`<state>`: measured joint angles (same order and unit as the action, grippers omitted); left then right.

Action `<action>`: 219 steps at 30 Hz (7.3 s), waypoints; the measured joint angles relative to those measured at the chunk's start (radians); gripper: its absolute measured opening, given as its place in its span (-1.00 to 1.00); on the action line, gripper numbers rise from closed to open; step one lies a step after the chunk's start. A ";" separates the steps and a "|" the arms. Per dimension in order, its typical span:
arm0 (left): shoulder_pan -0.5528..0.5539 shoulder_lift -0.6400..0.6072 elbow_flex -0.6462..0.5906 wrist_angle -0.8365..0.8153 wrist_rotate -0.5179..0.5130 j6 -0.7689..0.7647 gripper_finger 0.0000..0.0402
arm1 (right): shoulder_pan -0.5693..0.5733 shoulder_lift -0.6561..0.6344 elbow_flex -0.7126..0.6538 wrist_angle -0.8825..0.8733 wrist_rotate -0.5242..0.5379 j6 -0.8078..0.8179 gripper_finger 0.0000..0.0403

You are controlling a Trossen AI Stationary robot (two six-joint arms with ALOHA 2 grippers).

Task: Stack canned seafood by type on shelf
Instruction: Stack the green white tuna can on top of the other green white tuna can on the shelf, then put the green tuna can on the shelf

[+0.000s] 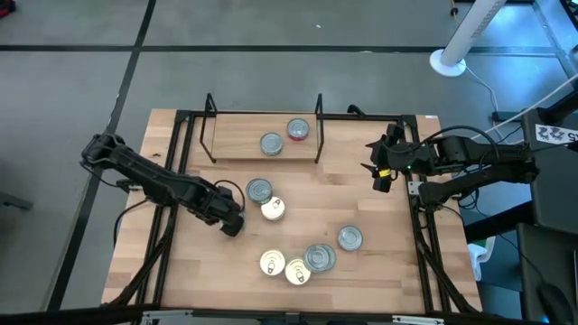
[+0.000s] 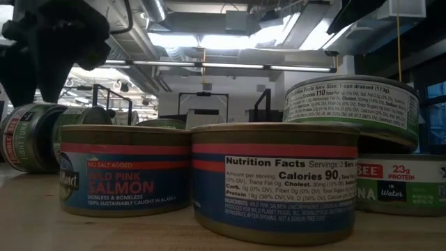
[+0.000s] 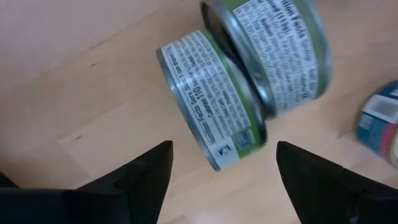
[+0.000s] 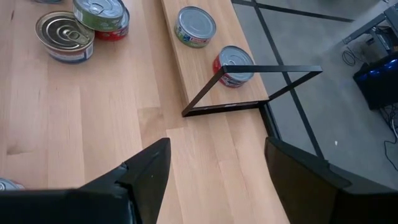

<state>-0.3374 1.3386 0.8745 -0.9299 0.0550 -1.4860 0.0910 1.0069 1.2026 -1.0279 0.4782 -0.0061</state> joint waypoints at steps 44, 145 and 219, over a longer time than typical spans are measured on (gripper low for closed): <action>0.000 -0.090 0.024 -0.162 0.038 0.037 -0.33 | 0.000 -0.069 -0.041 0.011 -0.076 -0.074 0.29; 0.588 0.310 0.143 0.548 -0.794 2.277 0.26 | 0.000 -0.334 -0.891 1.130 -0.337 0.102 0.29; 0.198 -0.096 0.142 0.186 -0.107 0.267 0.26 | 0.000 -0.334 -0.891 1.079 -0.337 0.105 0.29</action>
<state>-0.1396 1.2427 1.0164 -0.7442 -0.0520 -1.2195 0.0913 0.6727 0.3119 0.0509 0.1410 0.0994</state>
